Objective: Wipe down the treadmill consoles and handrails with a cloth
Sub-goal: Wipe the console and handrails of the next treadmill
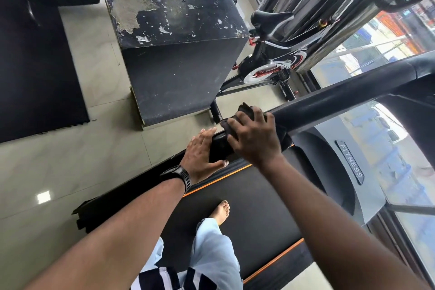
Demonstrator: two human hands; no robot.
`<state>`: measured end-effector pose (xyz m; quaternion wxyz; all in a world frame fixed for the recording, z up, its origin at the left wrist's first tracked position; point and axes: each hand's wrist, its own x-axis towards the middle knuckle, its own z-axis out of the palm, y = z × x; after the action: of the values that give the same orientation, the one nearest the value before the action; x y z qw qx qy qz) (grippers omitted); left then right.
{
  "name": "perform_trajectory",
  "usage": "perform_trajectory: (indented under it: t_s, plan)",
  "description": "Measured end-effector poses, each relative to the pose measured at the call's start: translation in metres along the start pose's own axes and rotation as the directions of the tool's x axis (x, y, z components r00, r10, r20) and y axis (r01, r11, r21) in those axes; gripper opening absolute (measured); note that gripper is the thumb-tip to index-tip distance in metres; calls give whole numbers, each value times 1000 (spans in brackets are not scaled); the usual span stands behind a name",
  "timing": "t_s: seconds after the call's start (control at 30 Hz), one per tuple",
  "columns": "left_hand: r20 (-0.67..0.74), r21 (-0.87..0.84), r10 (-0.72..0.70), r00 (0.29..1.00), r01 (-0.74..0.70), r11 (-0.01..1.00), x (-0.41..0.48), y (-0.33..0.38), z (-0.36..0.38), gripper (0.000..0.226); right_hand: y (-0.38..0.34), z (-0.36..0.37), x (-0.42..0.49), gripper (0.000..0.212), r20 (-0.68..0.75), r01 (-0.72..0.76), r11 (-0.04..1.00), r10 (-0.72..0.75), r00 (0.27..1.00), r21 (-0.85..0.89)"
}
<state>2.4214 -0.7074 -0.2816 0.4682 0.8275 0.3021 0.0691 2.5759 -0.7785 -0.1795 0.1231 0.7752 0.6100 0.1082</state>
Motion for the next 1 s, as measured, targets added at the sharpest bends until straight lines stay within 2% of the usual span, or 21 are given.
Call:
perform_trajectory:
  t_s: [0.03, 0.07, 0.17, 0.23, 0.3, 0.37, 0.43, 0.47, 0.53, 0.6, 0.67, 0.73, 0.8, 0.87, 0.93, 1.0]
  plan:
    - [-7, 8, -4, 1000, 4, 1000, 0, 1, 0, 103, 13, -4, 7, 44, 31, 16, 1000, -16, 999, -11]
    - [-14, 16, -8, 1000, 8, 1000, -1, 2, 1, 103, 25, -7, 12, 45, 58, -30, 999, 31, 998, -16]
    - [-12, 26, -18, 1000, 18, 1000, -2, 5, 2, 102, 30, -9, 4, 46, 27, -338, 941, 338, 941, 4]
    - [-14, 25, -22, 1000, 23, 999, -3, 5, 2, 102, 1, -5, -15, 46, -17, -443, 896, 443, 896, 7]
    - [-44, 28, -20, 999, 21, 999, -3, 4, 4, 104, -29, 1, -30, 44, -47, -362, 931, 364, 930, 50]
    - [-72, 24, -20, 997, 22, 999, -1, 5, 6, 103, -34, 4, -24, 40, -59, -120, 991, 124, 991, 66]
    - [-75, 32, -32, 997, 35, 999, 0, 7, 6, 103, -17, -3, 0, 41, 11, 43, 998, -43, 999, 48]
    - [-74, 35, -31, 997, 33, 999, -1, 8, 5, 102, -4, -9, 12, 45, 71, 47, 998, -49, 996, 28]
    - [-75, 35, -4, 997, 6, 999, -1, 11, 5, 98, 22, -15, 27, 48, 157, -121, 993, 122, 980, -15]
    - [-79, 31, 21, 997, -18, 999, -1, 16, 4, 95, 32, -16, 21, 46, 121, -321, 947, 321, 939, -22]
    - [-96, 40, 44, 994, -41, 998, 1, 20, 4, 94, 10, -11, -1, 45, 52, -392, 919, 394, 918, -39]
    - [-123, 25, 57, 991, -54, 998, 2, 21, 6, 93, -19, -4, -20, 43, 14, -327, 945, 326, 945, 8]
    - [-151, -47, 32, 988, -40, 998, 2, 21, 9, 91, -24, 0, -17, 41, -11, -157, 986, 158, 987, 55]
    - [-204, -149, -19, 979, -12, 989, 3, 23, 11, 86, -6, -4, 3, 43, 29, -28, 999, 27, 999, 44]
    - [-247, -201, -63, 967, 12, 979, 8, 33, 14, 79, 18, -12, 21, 46, 103, -73, 997, 73, 992, -6]
    - [-265, -223, -131, 955, 71, 972, 16, 47, 18, 72, 34, -12, 23, 44, 97, -261, 965, 262, 960, -27]
